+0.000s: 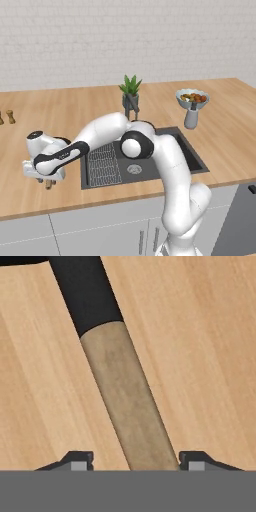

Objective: Pick the pan and sponge and place them into the sink. Then turn on the water.

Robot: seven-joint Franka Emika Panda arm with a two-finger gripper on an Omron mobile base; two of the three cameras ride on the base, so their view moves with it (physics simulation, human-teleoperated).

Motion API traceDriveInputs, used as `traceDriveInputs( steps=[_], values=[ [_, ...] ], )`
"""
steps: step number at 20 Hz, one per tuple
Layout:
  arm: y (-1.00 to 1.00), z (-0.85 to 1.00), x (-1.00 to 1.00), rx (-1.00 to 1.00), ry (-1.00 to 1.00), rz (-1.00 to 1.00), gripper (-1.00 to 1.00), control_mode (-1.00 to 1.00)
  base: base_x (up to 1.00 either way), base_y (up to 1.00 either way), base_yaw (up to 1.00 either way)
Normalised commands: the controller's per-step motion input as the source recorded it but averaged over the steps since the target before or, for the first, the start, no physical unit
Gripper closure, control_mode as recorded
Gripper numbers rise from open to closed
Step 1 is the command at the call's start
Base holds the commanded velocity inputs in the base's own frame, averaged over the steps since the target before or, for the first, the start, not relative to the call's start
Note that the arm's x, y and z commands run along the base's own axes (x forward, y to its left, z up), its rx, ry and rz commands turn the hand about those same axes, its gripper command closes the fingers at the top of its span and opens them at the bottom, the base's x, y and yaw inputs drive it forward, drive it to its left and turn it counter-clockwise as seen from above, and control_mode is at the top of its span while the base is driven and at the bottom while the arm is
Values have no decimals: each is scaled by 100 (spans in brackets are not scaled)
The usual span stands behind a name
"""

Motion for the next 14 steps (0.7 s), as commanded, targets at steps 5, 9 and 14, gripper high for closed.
traceDriveInputs(
  steps=[5, 9, 14],
  values=[
    [-31, -72, 4, 0, 0, 0, 100, -100, 0, 0, 0],
    [-45, -11, -20, 0, -1, 0, 100, -100, 0, 0, 0],
    [-39, 33, -4, 0, -1, 0, 100, -100, 0, 0, 0]
  ],
)
